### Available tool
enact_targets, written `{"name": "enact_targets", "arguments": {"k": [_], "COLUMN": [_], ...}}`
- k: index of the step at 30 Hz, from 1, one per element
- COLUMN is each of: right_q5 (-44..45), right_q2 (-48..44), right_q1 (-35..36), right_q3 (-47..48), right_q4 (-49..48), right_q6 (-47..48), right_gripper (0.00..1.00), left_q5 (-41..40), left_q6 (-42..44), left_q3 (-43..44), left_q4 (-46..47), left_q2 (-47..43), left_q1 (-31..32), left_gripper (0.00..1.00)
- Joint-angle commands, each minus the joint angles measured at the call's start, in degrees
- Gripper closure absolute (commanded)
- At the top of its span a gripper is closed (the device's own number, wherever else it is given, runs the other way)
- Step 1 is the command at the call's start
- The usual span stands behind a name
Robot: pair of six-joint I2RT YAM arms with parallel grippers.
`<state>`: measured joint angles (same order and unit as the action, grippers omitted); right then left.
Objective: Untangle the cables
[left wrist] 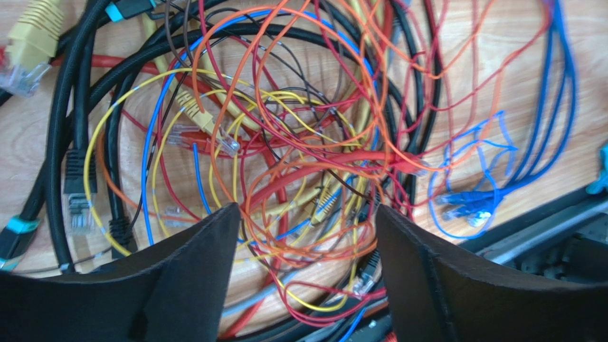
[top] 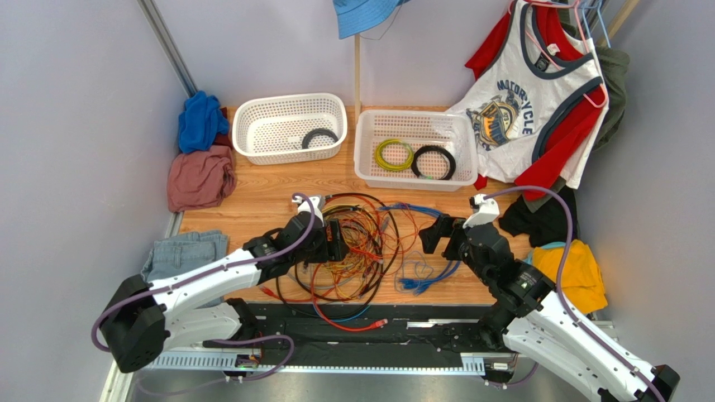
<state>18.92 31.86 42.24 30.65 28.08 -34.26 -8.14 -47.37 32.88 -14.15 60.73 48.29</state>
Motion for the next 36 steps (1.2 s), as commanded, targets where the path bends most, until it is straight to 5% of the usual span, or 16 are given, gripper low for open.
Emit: {"name": "enact_targets", "arguments": {"k": [1, 4, 11, 18, 24, 25, 27, 28, 32, 35, 36], "right_q5": [-0.20, 0.07, -0.02, -2.04, -7.58, -6.88, -6.26, -5.39, -8.89, -8.81, -8.72], "right_q2": [-0.57, -1.01, -1.53, -1.45, 2.59, 3.55, 3.83, 3.57, 3.56, 3.48, 3.48], "right_q1": [0.12, 0.12, 0.13, 0.12, 0.12, 0.21, 0.48, 0.48, 0.56, 0.56, 0.56], "right_q3": [-0.16, -0.07, -0.33, 0.20, 1.51, 1.25, 0.46, -0.06, 1.50, 2.65, 2.83], "right_q4": [-1.53, -1.01, -0.83, -2.40, -4.43, -4.43, -5.40, -5.49, -3.39, -1.72, -1.45], "right_q6": [-0.02, -0.02, -0.28, 0.42, 0.43, -0.45, -0.98, -1.24, 1.56, 2.97, 3.41], "right_gripper": [0.02, 0.02, 0.02, 0.02, 0.00, 0.00, 0.00, 0.00, 0.00, 0.00, 0.00], "left_q5": [0.15, -0.82, -5.03, -9.17, -8.66, -7.78, -6.10, -5.92, -2.16, -0.56, -0.47], "left_q6": [-0.17, 1.14, 5.01, 12.82, 20.38, 21.18, 21.01, 19.88, 14.25, 11.79, 11.52], "left_q3": [1.21, 2.71, 5.60, 16.67, 35.04, 38.27, 39.62, 38.93, 28.67, 20.39, 18.55], "left_q4": [5.36, 5.19, 0.63, -10.35, -17.82, -19.14, -23.17, -24.25, -18.06, -11.54, -10.90], "left_q2": [5.35, 8.09, 3.79, -13.15, -13.37, -11.96, -6.96, -5.20, -1.22, -2.54, -2.37], "left_q1": [-0.04, -0.04, -0.04, -0.04, -0.04, -0.04, -0.04, -0.04, 0.13, 0.22, 0.14], "left_gripper": [0.24, 0.41, 1.00, 1.00, 1.00, 0.96, 0.68, 0.26, 0.22, 0.01, 0.01]}}
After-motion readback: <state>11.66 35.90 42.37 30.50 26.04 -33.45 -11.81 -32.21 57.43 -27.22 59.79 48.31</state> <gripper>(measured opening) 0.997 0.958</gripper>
